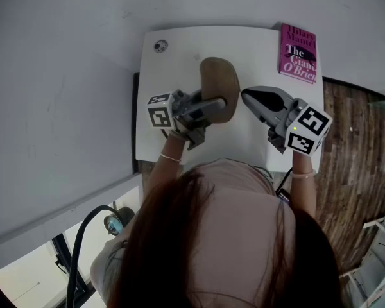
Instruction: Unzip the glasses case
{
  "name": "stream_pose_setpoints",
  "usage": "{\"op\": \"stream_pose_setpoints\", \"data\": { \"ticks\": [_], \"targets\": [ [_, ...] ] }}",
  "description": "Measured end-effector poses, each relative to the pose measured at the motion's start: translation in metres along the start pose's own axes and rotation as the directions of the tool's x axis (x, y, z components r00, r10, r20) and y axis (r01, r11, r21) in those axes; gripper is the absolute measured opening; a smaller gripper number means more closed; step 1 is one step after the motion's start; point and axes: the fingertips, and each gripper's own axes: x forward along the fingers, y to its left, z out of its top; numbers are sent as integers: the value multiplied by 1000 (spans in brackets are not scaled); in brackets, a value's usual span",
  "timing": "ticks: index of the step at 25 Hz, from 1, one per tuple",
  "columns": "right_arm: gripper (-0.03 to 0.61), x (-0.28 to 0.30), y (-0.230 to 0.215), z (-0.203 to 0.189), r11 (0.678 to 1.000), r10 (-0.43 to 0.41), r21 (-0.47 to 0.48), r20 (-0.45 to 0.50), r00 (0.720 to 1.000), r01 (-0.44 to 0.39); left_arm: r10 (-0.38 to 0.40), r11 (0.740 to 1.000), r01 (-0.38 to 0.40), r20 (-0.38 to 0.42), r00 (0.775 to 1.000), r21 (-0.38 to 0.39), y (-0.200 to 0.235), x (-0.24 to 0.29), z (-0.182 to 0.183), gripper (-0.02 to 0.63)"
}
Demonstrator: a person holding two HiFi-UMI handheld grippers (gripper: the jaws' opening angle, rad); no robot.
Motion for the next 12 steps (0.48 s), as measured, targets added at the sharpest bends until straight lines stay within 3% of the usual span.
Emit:
{"op": "stream_pose_setpoints", "data": {
  "ticks": [7,12],
  "targets": [
    [4,1,-3,-4,1000,-11,11,-1,1000,11,18,1000,-18,22,1000,-18,5,-1,-1,290],
    [3,4,-4,-7,1000,-16,21,0,1000,16,25,999,-21,84,996,-49,11,-4,7,290]
  ]
}}
